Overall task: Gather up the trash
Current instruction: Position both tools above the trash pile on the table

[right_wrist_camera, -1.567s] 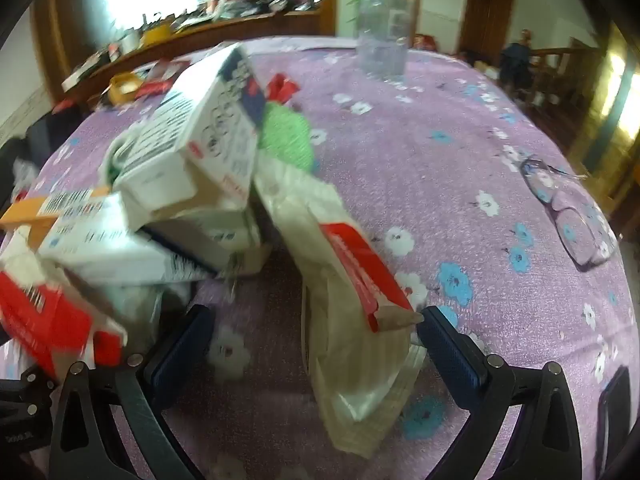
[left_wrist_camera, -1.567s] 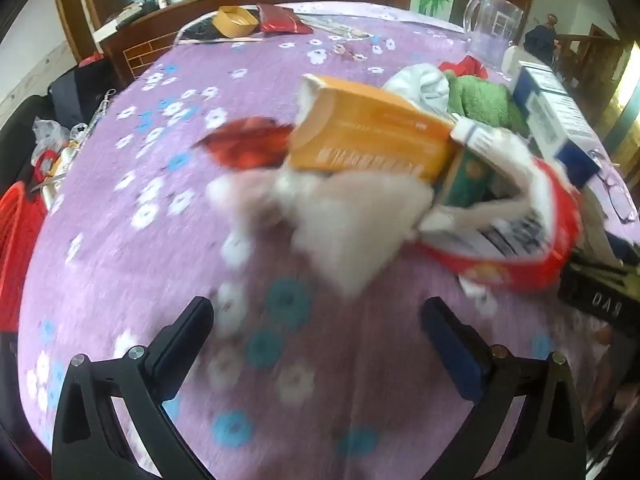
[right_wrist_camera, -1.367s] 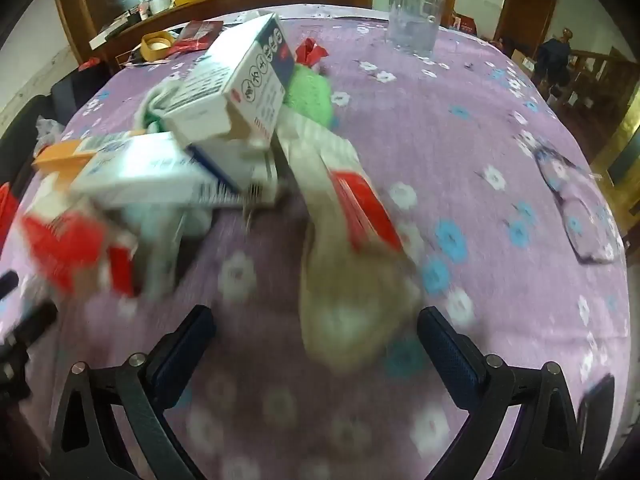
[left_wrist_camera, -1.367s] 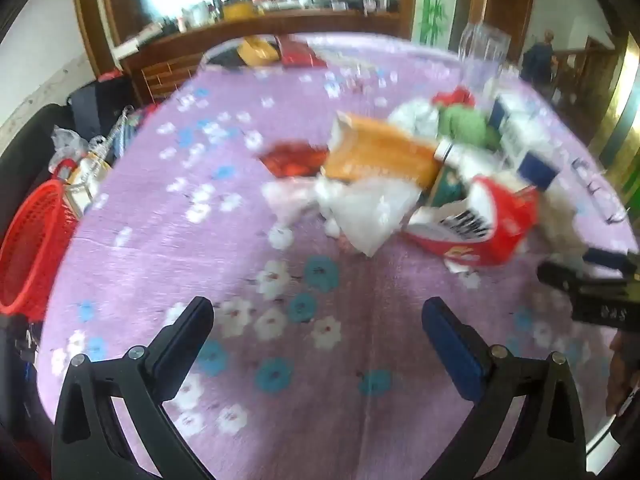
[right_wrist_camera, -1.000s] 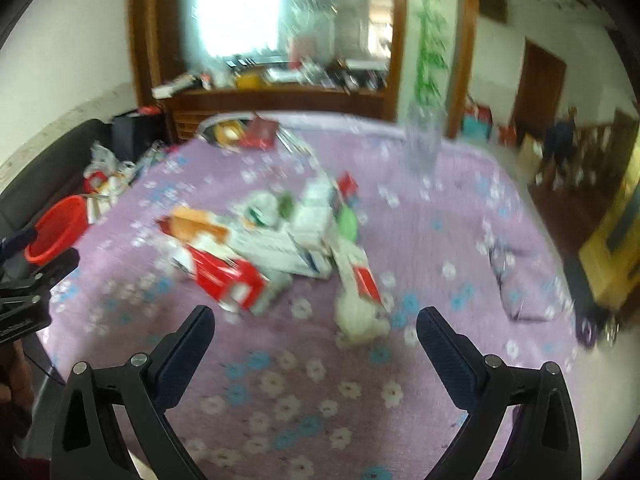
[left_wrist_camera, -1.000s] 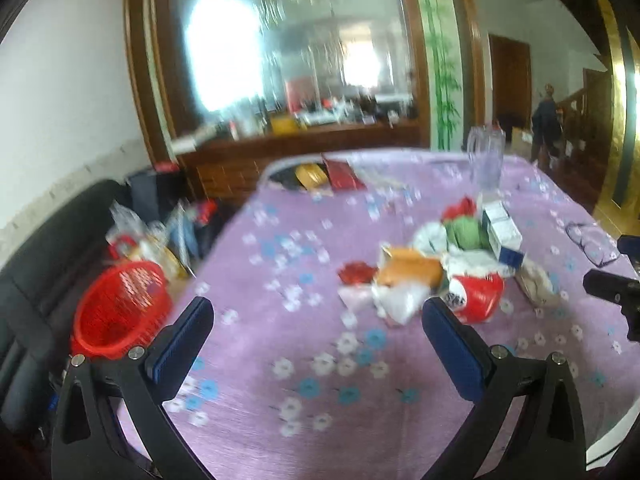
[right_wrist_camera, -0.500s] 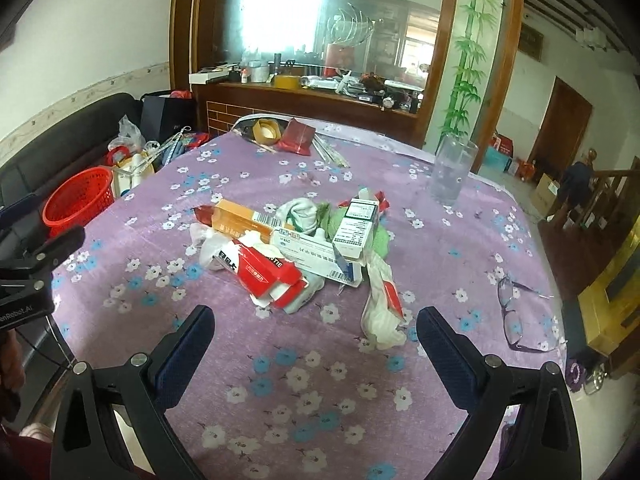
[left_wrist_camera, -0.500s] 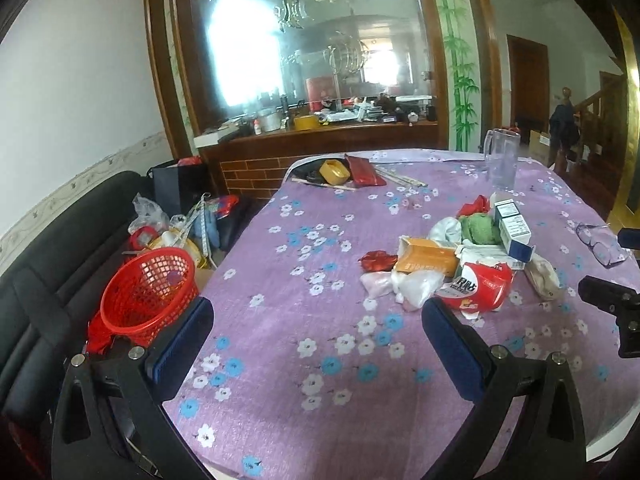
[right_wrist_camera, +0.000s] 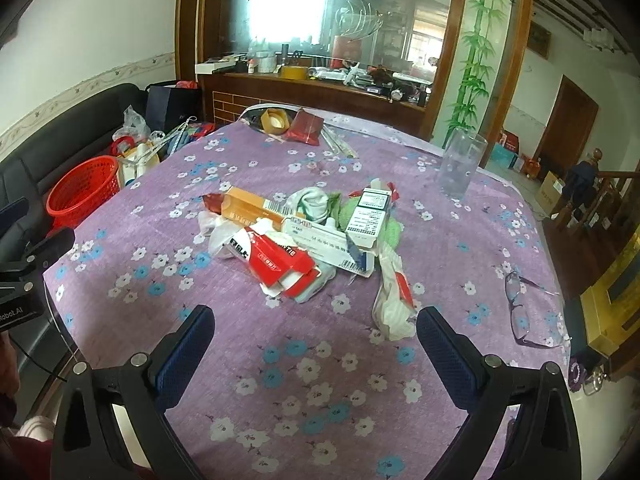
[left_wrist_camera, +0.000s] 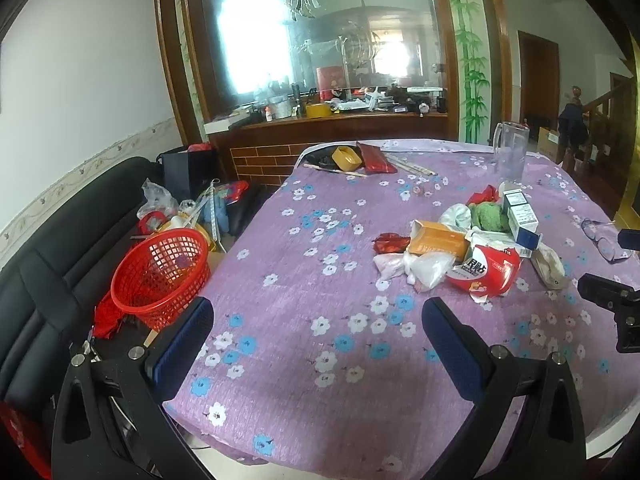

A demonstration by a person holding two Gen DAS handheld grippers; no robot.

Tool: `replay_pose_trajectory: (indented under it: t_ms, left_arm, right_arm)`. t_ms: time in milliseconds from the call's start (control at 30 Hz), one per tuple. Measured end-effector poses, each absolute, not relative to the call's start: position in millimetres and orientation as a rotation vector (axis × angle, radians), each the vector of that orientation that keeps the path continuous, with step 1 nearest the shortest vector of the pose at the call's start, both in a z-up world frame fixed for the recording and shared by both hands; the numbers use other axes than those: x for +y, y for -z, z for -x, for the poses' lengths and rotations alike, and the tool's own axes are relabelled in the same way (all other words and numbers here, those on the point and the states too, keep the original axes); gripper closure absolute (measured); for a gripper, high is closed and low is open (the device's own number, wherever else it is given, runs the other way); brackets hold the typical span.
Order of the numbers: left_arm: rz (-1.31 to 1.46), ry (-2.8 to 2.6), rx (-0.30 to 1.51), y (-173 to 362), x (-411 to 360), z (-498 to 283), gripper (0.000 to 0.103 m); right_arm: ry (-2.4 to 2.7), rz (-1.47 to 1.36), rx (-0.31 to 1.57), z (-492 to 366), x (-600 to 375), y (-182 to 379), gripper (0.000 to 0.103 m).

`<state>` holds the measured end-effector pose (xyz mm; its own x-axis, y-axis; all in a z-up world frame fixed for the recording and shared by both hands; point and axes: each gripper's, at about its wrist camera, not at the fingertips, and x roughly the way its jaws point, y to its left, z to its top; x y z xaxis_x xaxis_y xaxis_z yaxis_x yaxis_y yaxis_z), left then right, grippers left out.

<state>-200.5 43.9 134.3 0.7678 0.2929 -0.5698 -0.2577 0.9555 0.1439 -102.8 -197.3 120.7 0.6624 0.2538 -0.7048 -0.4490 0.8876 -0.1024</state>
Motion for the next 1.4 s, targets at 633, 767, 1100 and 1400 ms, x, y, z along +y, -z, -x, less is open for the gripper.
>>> replay_pose_trajectory:
  t_ms: [633,767,1100,1400]
  left_arm:
    - [-0.065,-0.263,0.633,-132.9,39.4,197.9,0.000]
    - [-0.068,-0.254,0.639,-132.9,38.9,193.0,0.000]
    - [-0.066,-0.239,0.665,-125.5,38.7,187.7,0.000]
    - [-0.065,-0.227,0.688,-118.2,40.0,184.1,0.000]
  right_arm:
    - [-0.387,0.271,0.776,103.7,-198.4,-119.4,0.001]
    - [-0.377,0.265,0.782,101.1,-200.7,-118.7,0.001]
    - [-0.366,0.261,0.807,96.3,-198.4,-112.7,0.001]
    - [-0.361,0.256,0.832,94.5,-195.5,-106.5,0.001]
